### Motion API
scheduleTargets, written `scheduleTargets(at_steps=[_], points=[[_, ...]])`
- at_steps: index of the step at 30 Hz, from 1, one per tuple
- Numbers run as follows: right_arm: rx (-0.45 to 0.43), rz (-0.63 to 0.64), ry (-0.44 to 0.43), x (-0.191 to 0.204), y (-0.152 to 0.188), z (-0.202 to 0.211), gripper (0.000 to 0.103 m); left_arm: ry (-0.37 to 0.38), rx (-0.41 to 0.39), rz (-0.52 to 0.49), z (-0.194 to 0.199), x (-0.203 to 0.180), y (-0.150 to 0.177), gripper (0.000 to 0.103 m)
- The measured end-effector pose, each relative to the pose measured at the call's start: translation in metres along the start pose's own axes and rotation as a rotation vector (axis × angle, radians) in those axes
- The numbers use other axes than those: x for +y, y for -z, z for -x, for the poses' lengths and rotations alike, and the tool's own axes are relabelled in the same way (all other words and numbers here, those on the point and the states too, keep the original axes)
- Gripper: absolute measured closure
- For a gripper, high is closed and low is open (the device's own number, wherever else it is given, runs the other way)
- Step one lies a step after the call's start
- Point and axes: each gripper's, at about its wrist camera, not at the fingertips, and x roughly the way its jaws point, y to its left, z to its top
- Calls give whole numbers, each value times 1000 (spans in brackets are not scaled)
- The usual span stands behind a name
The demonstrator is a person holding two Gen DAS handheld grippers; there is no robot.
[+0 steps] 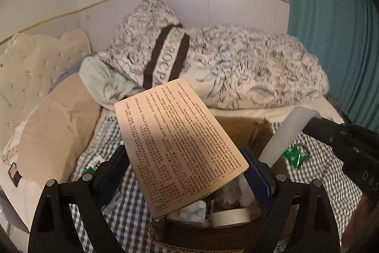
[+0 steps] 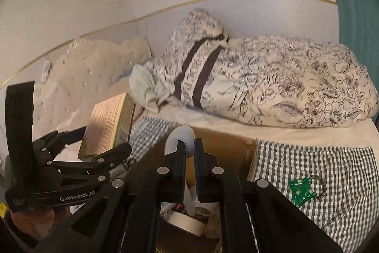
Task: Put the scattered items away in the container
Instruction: 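Open both grippers to drop the tan box and white strip into the box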
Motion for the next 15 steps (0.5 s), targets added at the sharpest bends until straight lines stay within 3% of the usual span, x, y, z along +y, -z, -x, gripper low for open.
scheduleTargets(at_steps=[15], points=[[297, 32, 22, -5, 34, -92, 91, 34, 269, -34, -80, -6, 35, 9]])
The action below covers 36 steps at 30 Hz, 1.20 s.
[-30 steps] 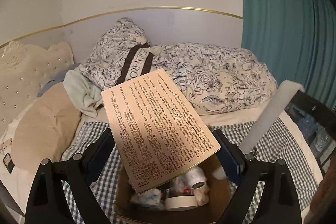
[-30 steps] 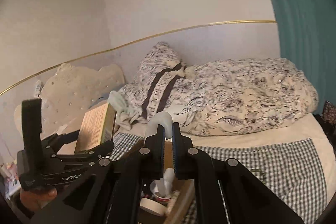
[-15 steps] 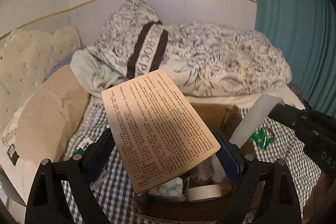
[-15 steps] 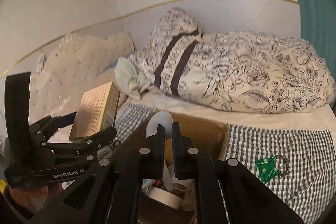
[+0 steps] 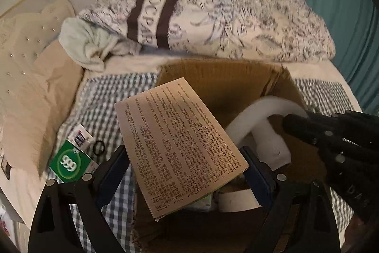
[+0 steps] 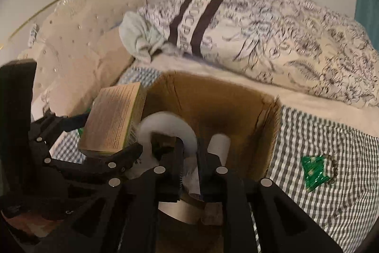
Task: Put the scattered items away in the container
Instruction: 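Open both grippers to drop the tan box and white strip into the box, then raise both grippers and move them toward the green packet and bead bracelet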
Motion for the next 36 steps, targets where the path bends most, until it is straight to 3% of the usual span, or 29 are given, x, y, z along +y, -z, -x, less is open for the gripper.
scheduleTargets(at_steps=[8, 15, 22, 32, 36], points=[[112, -15, 25, -15, 17, -26, 90, 7, 47, -38, -17, -11, 4, 10], [122, -20, 22, -20, 18, -26, 88, -13, 58, -32, -19, -10, 4, 10], [28, -17, 29, -18, 11, 1, 61, -33, -7, -5, 7, -8, -8, 10], [-154, 36, 83, -3, 1, 62, 54, -30, -138, 11, 58, -17, -22, 10], [-234, 32, 84, -4, -2, 88, 51, -15, -199, 31, 78, -19, -30, 4]])
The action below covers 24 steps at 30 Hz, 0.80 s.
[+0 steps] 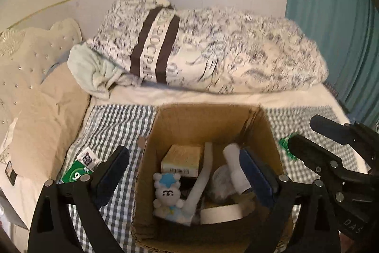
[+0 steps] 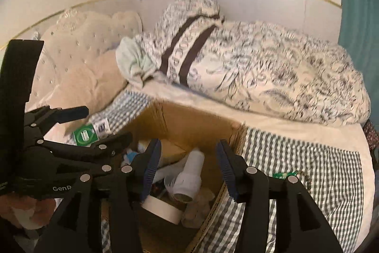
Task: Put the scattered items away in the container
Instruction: 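Raise both grippers and move them toward the green packet and bead bracelet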
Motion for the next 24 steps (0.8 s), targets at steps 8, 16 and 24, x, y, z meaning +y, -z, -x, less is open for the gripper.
scheduleTargets(at_steps=[8, 16, 24], points=[[-134, -30, 33, -17, -10, 46, 41, -5, -118, 52, 35, -8, -15, 2], [-176, -75, 52, -49, -11, 78, 36, 13, -169, 77, 54, -28, -27, 0], [-237, -82, 101, -78, -7, 113, 16, 23, -229, 66, 69, -62, -35, 0]])
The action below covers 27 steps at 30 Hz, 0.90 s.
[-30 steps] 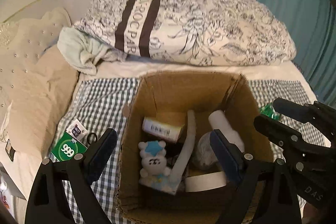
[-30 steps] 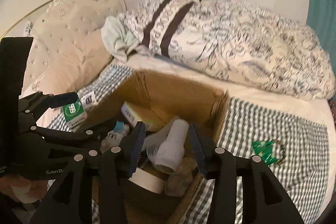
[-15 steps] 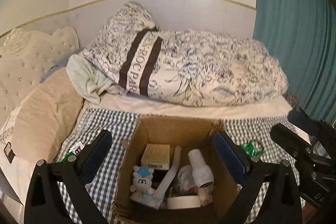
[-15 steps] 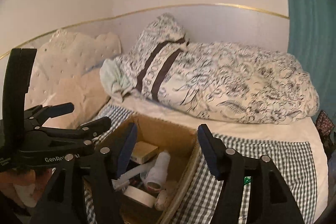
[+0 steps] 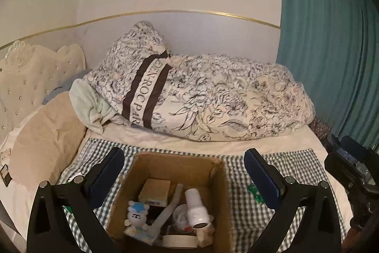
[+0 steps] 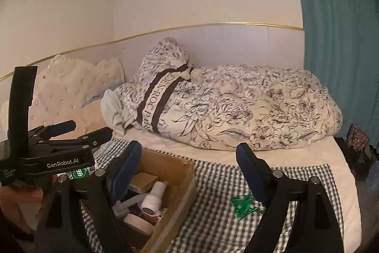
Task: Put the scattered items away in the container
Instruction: 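Raise both grippers and move them toward the green packet and bead bracelet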
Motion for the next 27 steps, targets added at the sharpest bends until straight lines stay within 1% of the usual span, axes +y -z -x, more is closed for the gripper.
scheduleTargets(at_steps=[6, 9, 10, 16, 20, 25, 27], points=[[9, -19, 59, -28, 5, 10, 6, 13, -24, -2, 3, -28, 3, 0], [16, -23, 94, -41, 9, 14, 3, 23, -21, -7, -1, -42, 5, 0], [20, -22, 106, -46, 10, 14, 0, 26, -17, -13, -2, -48, 7, 0], [38, -23, 167, -79, 21, 21, 0, 41, -13, -62, -11, -86, 17, 0], [58, -9, 200, -103, 31, 23, 0, 54, -12, -67, -19, -106, 27, 0], [110, 25, 226, -137, 52, 17, 0, 49, 18, -70, -39, -125, 44, 0], [128, 39, 240, -150, 64, 11, 0, 52, 50, -79, -51, -133, 54, 0]])
